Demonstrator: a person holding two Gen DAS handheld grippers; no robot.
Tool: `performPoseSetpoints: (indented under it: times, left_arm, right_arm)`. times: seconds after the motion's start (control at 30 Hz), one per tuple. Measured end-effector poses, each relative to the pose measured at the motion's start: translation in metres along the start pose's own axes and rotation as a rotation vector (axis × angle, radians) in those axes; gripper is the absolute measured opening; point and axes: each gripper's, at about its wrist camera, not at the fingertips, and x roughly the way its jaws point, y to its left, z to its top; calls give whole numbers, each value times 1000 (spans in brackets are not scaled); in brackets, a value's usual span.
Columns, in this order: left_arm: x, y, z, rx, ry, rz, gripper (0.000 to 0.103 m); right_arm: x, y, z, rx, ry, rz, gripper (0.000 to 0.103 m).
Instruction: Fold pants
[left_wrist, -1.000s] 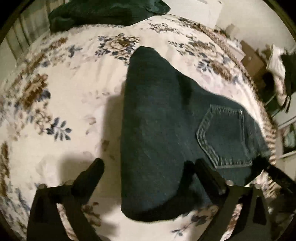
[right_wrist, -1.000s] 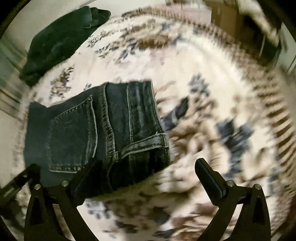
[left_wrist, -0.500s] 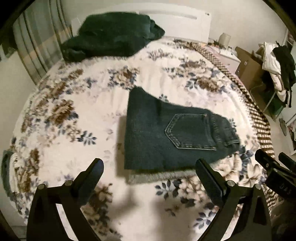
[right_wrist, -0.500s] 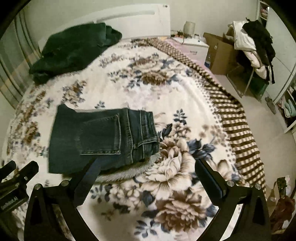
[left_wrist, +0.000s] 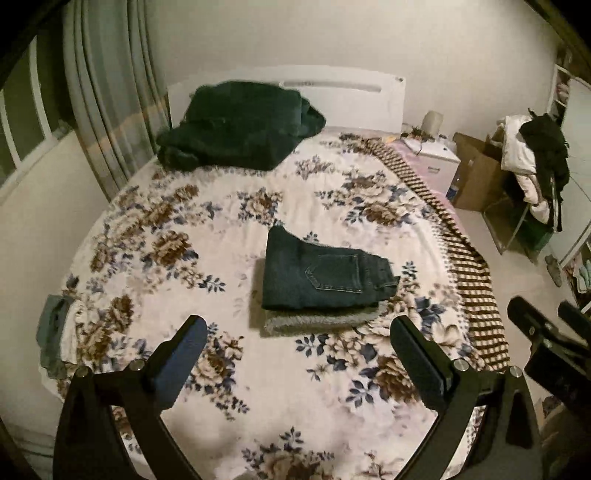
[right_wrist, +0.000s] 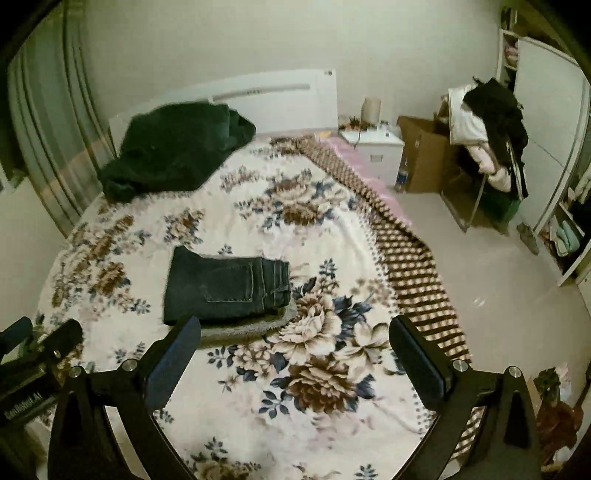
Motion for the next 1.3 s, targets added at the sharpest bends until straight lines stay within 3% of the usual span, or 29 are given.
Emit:
performPoseSetpoints:
  times: [0.3,0.6,0.8,1.3]
  left_arm:
    - [-112,-8,-15,-24,-82,41,101]
    - [-169,-8,-27,-41,-115,63,101]
    - [-176,-3,-28,-28,-118,76,103]
    - [-185,-4,-33,-14,-137,91,103]
  right_arm:
    - [-143,-28,-10,-30,-78,22,103]
    - [-225,-38,-14,-62,-108,36,103]
    - [-250,-25,-12,-86,-143,12,103]
    - [-251,-15,-6,-98,-131,27,103]
